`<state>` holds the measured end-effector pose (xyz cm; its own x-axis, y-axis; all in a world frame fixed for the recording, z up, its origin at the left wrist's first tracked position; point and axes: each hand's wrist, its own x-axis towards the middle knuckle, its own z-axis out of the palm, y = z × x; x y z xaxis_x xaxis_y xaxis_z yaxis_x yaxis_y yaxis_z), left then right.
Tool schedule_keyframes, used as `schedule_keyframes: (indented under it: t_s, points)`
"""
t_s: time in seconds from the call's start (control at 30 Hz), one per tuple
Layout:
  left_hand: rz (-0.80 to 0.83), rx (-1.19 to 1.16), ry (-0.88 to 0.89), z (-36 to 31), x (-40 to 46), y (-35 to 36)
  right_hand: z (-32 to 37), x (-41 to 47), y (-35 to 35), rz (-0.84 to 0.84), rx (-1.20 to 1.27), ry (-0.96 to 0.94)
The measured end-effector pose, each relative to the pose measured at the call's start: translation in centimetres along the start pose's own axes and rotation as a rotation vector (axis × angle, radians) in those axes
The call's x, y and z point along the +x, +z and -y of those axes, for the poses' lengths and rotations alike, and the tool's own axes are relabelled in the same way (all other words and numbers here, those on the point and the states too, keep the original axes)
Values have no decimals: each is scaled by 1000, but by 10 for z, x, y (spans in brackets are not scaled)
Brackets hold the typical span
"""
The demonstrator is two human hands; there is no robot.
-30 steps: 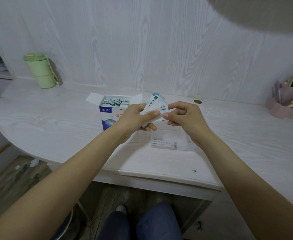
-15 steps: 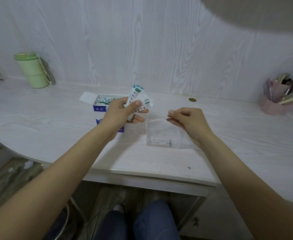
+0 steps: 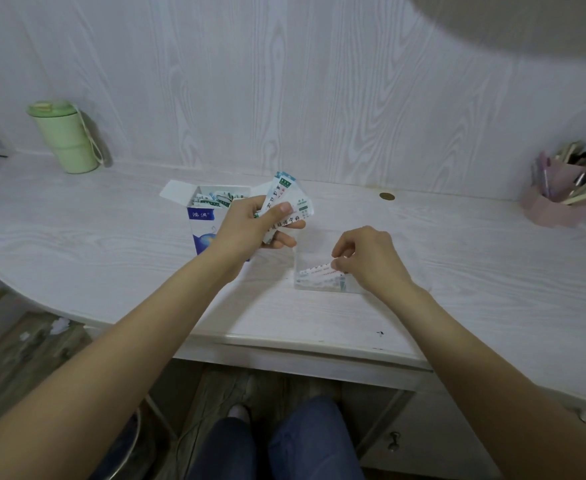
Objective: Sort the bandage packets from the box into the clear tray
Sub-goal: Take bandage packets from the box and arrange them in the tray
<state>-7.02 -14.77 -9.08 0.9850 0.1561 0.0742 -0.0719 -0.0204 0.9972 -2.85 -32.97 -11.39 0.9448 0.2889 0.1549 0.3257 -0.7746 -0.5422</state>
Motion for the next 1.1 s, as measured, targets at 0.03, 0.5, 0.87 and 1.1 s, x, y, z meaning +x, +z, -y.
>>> schedule_keyframes:
  t_s: [0.03,0.5,0.87,1.1]
  points:
    - [-1,2,-1,0,0,0,2,0,1,18,-23,-4]
    - [5,14,-3,2,-1,1,18,10,2,158,-472,-183]
    - [28,12,-5,2,-2,0,16,13,1,266,-275,-186]
    - [65,-97,-41,1,-7,0,24,3,-17,96,730,-25]
